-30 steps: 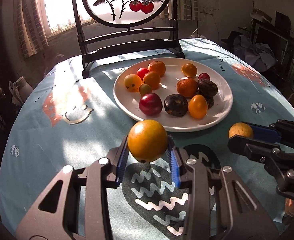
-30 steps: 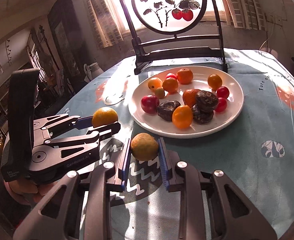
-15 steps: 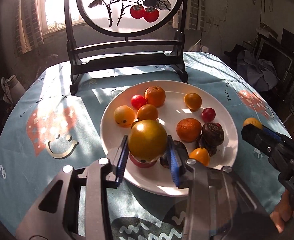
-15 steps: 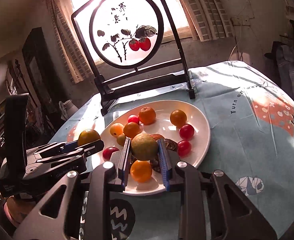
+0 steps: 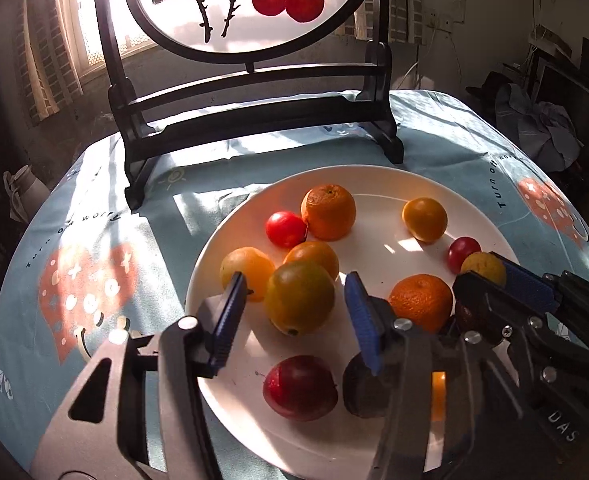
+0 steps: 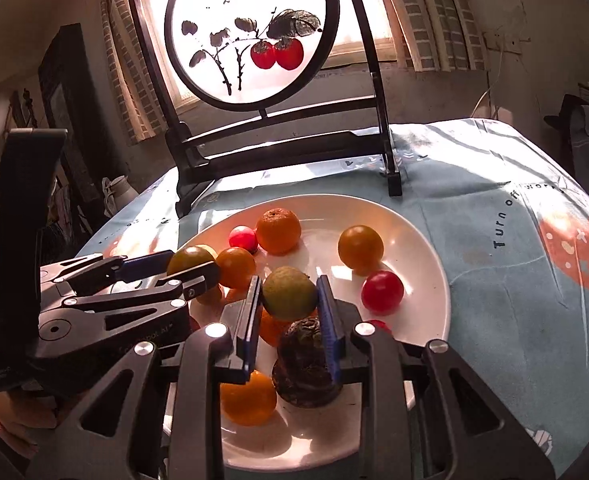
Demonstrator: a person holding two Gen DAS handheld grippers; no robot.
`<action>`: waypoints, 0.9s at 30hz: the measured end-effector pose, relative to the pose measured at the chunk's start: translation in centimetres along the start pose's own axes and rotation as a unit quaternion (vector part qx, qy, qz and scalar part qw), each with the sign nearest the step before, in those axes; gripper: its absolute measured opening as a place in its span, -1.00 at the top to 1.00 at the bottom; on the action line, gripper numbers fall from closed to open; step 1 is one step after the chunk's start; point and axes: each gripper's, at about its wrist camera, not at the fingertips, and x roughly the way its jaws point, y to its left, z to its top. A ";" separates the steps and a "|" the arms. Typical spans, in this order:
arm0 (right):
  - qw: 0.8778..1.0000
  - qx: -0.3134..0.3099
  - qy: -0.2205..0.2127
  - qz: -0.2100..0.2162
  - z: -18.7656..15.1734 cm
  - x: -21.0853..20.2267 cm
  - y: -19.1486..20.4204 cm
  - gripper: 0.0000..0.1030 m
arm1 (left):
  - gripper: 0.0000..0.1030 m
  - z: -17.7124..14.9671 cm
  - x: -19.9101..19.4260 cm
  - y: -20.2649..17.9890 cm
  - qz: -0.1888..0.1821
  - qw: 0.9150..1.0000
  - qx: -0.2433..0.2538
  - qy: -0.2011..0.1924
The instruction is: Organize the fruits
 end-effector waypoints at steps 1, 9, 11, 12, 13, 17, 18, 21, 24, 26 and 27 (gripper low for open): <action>1.000 -0.001 0.003 0.001 -0.1 0.1 0.0 0.43 | -0.35 0.0 -0.4 0.1 0.007 1.000 -0.001 -0.009; 1.000 0.001 -0.011 0.006 0.3 -2.6 0.6 -0.21 | -0.78 -0.2 -5.5 1.0 0.032 0.998 0.006 -0.046; 1.000 0.004 -0.015 0.014 0.4 -4.1 1.0 -0.23 | -0.87 -0.5 -7.5 1.2 0.035 0.998 0.007 -0.055; 1.000 0.004 -0.018 0.015 0.3 -4.9 1.2 -0.36 | -0.91 -0.8 -8.4 1.3 0.035 0.998 0.008 -0.060; 1.000 0.004 -0.019 0.015 0.1 -5.7 1.5 -0.45 | -0.93 -1.1 -9.5 1.3 0.034 0.997 0.010 -0.064; 0.999 -0.007 -0.028 0.017 -1.4 -9.3 2.5 -0.97 | -0.96 -3.3 -13.6 1.1 0.032 0.996 0.021 -0.082; 0.999 -0.015 -0.026 0.016 -1.9 -10.1 2.8 -0.97 | -0.96 -4.1 -14.5 1.0 0.031 0.996 0.021 -0.084; 0.999 -0.035 -0.013 0.017 -4.1 -12.1 3.4 -0.97 | -0.96 -6.9 -16.4 1.0 0.014 0.997 0.015 -0.079; 0.998 -0.055 -0.001 0.020 -7.1 -13.7 3.7 -0.97 | -0.96 -10.0 -17.3 0.8 0.002 0.998 0.012 -0.068; 0.997 -0.070 0.008 0.012 -9.2 -14.2 3.6 -0.97 | -0.96 -12.2 -17.5 0.6 0.008 0.998 0.013 -0.060; 0.997 -0.076 0.017 0.008 -10.1 -14.3 3.6 -0.97 | -0.96 -13.1 -17.6 0.5 0.013 0.998 0.013 -0.057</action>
